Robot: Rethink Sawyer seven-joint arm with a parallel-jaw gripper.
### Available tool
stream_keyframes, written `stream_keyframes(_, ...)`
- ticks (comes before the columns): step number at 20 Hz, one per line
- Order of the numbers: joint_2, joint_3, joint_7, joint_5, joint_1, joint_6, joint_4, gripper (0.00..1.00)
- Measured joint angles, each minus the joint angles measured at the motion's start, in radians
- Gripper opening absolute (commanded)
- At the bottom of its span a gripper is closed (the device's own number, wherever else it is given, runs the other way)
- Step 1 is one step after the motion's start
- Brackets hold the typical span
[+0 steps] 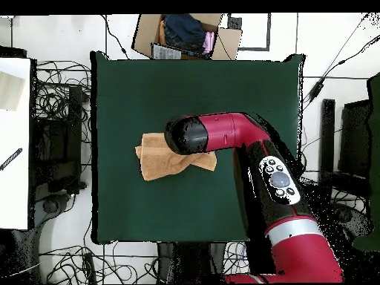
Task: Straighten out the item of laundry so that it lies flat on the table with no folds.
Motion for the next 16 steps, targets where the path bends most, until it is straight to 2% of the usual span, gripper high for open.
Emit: stream_keyframes(16,0.009,0.000,0.000,0.002,0.002,0.023,-0.013,1.00)
